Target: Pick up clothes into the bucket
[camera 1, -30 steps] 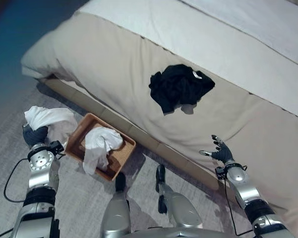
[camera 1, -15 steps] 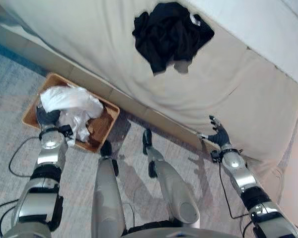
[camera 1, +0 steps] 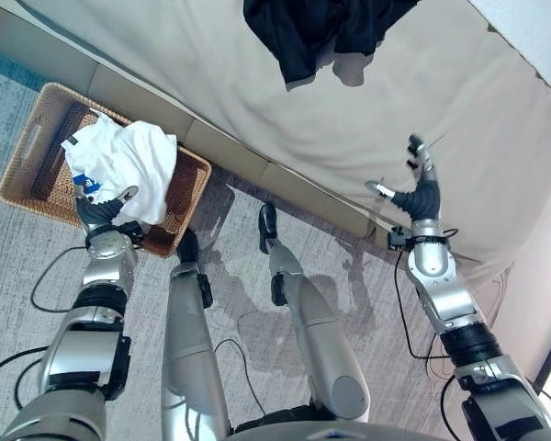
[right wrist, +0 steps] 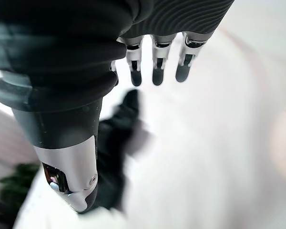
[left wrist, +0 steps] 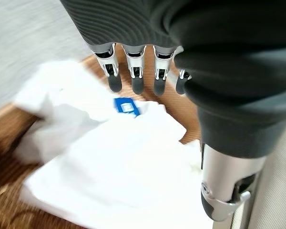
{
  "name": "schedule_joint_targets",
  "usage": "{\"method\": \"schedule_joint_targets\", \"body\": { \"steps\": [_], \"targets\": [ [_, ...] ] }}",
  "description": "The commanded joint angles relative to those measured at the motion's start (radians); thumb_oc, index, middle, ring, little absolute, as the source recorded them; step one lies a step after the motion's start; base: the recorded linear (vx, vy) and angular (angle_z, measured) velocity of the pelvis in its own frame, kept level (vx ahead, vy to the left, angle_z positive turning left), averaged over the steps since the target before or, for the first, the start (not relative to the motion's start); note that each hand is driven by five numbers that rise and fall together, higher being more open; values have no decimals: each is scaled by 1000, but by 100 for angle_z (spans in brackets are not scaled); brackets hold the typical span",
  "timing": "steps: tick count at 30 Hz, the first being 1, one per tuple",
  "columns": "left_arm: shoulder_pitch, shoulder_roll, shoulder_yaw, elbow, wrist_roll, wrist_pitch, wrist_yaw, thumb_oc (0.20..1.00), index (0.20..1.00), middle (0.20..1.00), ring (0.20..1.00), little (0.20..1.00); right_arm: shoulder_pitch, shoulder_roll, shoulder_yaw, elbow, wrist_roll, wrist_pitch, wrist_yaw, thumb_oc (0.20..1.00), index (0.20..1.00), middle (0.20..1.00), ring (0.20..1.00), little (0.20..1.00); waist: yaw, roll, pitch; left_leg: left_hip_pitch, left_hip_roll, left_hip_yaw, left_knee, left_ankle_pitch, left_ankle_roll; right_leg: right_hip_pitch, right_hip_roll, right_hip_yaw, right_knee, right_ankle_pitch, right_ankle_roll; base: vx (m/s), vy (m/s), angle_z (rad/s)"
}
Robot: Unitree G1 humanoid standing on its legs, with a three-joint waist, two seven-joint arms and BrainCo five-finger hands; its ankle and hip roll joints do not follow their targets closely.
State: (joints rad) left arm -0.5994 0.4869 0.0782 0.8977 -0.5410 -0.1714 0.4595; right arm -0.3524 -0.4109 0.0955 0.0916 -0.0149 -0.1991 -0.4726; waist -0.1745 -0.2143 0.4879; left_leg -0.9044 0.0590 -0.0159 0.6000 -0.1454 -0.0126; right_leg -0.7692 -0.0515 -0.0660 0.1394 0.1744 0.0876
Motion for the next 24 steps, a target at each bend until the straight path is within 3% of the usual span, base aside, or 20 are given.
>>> {"method": "schedule_joint_targets", "body": {
  "steps": [1, 4, 9, 10, 11, 12, 14, 17, 18, 24],
  "targets": [
    [44, -42, 41, -92, -267, -98, -34, 1000, 1000, 1000, 1000, 1000, -93, -94, -118, -116, -173, 6, -151, 1000, 1000, 1000, 1000, 1000, 65, -31, 32, 75, -30, -72, -75, 30, -19, 64, -31, -46, 68, -86, 47, -9, -29, 6],
    [125, -128, 28, -178, -424, -99, -98, 1000, 1000, 1000, 1000, 1000, -160, -136, -139, -150, -258, 58, -186, 1000, 1000, 1000, 1000, 1000, 85, -7, 32, 97, -37, -76, -131, 53, -22, 74, -39, -60, 51, -81, 49, 0, -47, 7],
    [175, -167, -2, -193, -411, -83, -109, 1000, 1000, 1000, 1000, 1000, -226, -176, -126, -128, -285, 82, -196, 1000, 1000, 1000, 1000, 1000, 102, 13, 32, 113, -44, -85, -153, 65, -23, 78, -48, -69, 57, -85, 48, 18, -25, 7],
    [203, -161, -37, -178, -317, -71, -93, 1000, 1000, 1000, 1000, 1000, -277, -219, -110, -92, -289, 97, -193, 1000, 1000, 1000, 1000, 1000, 120, 34, 32, 123, -47, -89, -174, 74, -24, 79, -57, -76, 70, -95, 47, 22, -13, 8],
    [203, -164, -36, -180, -313, -70, -90, 1000, 1000, 1000, 1000, 1000, -280, -222, -108, -88, -288, 96, -194, 1000, 1000, 1000, 1000, 1000, 119, 36, 32, 124, -48, -90, -177, 75, -24, 79, -58, -76, 71, -96, 47, 36, -15, 16],
    [222, -121, -118, -175, 4, -19, -20, 1000, 1000, 1000, 1000, 1000, -351, -281, -84, -5, -279, 93, -208, 1000, 1000, 1000, 1000, 1000, 138, 60, 32, 130, -54, -92, -195, 87, -25, 72, -68, -84, 93, -106, 45, 26, -9, 18],
    [240, -57, -233, -171, 394, 58, 68, 1000, 1000, 1000, 1000, 1000, -441, -326, -24, 119, -243, 86, -205, 1000, 1000, 1000, 1000, 1000, 160, 77, 32, 134, -57, -98, -212, 100, -26, 61, -80, -89, 118, -118, 43, 29, -26, 24],
    [280, -2, -356, -192, 660, 96, 45, 1000, 1000, 1000, 1000, 1000, -594, -386, 75, 288, -163, 78, -168, 1000, 1000, 1000, 1000, 1000, 186, 104, 32, 132, -63, -106, -236, 117, -27, 41, -96, -99, 153, -135, 44, 22, -25, 18],
    [280, -3, -355, -192, 660, 96, 45, 1000, 1000, 1000, 1000, 1000, -596, -387, 76, 289, -162, 78, -168, 1000, 1000, 1000, 1000, 1000, 185, 105, 32, 131, -64, -106, -236, 117, -27, 40, -96, -99, 154, -135, 44, 31, -19, 12],
    [377, -49, -522, -213, 662, 50, -72, 1000, 1000, 1000, 1000, 1000, -881, -406, 302, 767, -15, 99, -61, 1000, 1000, 1000, 1000, 1000, 247, 190, 32, 114, -87, -133, -301, 164, -33, -14, -123, -133, 218, -169, 37, 36, -43, 23]
  ]
}}
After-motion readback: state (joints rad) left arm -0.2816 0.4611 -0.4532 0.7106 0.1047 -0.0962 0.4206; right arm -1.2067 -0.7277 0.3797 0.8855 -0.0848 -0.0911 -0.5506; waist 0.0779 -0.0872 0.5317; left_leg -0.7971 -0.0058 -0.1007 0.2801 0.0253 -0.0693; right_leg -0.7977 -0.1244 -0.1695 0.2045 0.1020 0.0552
